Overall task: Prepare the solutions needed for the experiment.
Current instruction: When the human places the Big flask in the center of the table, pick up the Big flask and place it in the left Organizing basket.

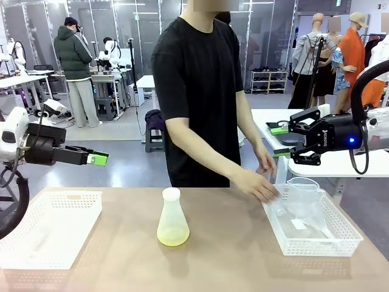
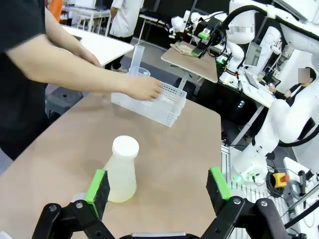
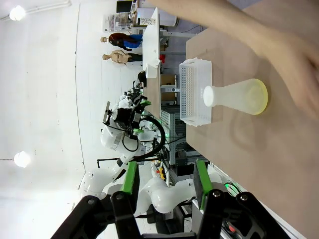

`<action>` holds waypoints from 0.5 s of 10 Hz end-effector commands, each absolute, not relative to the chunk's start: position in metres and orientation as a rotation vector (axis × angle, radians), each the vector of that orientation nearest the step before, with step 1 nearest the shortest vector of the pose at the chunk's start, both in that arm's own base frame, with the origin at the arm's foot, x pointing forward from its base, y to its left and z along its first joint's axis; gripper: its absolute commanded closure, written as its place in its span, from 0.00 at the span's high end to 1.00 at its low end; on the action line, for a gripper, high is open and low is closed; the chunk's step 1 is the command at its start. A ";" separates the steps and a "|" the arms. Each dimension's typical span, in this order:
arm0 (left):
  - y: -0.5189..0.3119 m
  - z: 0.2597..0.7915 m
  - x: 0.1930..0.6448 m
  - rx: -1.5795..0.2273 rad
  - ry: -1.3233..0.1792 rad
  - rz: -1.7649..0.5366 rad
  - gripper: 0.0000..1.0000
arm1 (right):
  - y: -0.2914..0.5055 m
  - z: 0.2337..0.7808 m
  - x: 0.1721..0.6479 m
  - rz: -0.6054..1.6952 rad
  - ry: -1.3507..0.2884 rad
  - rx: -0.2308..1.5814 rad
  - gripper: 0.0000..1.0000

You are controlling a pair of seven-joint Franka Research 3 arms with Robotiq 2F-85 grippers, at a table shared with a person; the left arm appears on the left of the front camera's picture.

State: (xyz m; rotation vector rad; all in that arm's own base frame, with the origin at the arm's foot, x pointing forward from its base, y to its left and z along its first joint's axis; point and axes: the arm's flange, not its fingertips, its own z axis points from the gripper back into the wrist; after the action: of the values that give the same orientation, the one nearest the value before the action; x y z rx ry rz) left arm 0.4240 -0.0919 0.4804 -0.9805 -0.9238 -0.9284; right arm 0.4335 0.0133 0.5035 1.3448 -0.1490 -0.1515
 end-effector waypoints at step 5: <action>-0.146 0.444 0.469 -1.173 -1.173 -1.309 1.00 | 0.014 0.505 0.433 -0.148 -0.151 1.348 0.57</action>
State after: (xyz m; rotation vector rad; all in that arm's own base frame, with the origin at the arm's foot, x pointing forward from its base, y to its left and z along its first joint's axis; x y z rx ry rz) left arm 0.4546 -0.1461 0.4546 -1.1045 -1.1548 -1.2492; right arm 0.4334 0.0134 0.5035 1.3446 -0.1489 -0.1513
